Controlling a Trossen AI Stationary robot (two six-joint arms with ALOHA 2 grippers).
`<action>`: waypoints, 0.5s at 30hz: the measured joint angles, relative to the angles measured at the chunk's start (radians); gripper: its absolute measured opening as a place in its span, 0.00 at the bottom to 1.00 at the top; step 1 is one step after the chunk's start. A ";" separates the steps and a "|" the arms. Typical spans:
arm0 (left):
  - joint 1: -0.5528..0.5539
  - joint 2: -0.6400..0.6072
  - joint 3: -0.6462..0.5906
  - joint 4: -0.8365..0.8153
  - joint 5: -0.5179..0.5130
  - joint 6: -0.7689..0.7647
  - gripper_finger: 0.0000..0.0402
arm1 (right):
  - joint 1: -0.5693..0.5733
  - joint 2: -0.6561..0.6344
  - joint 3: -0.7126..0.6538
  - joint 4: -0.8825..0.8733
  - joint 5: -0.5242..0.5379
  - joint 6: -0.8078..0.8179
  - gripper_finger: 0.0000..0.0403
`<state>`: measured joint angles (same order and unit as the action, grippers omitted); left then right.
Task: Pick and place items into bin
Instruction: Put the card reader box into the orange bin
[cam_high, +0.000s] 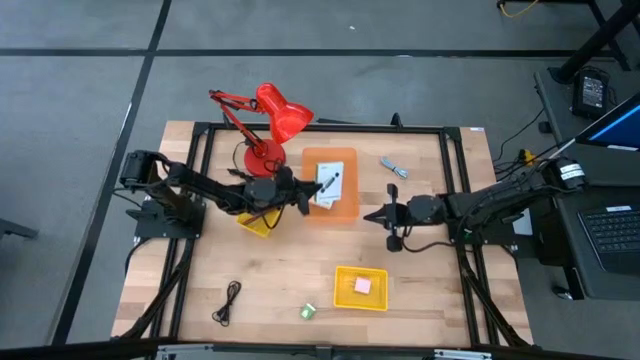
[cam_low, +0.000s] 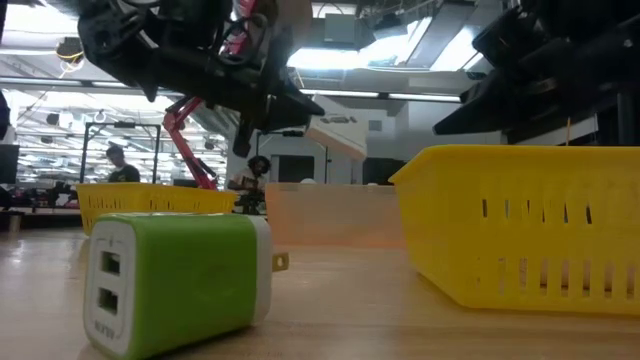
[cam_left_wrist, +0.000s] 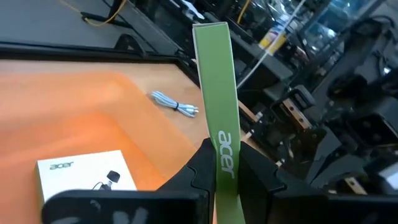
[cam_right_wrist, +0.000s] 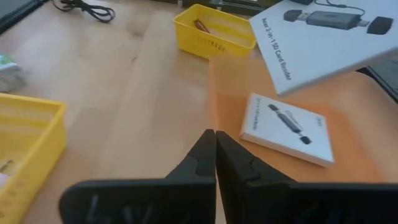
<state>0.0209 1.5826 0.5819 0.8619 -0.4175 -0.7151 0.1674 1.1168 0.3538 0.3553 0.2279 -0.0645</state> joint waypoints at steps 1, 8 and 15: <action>0.004 0.000 0.000 0.000 0.001 -0.016 0.09 | -0.008 0.000 0.000 0.000 0.000 -0.010 0.00; 0.030 0.026 0.001 -0.008 -0.005 -0.135 0.09 | -0.053 0.000 0.000 0.000 -0.001 -0.049 0.00; 0.070 0.117 0.018 -0.008 0.025 -0.233 0.09 | -0.085 0.000 0.000 -0.005 -0.002 -0.048 0.00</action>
<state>0.0906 1.6996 0.6003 0.8536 -0.3924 -0.9485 0.0821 1.1168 0.3538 0.3500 0.2263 -0.1127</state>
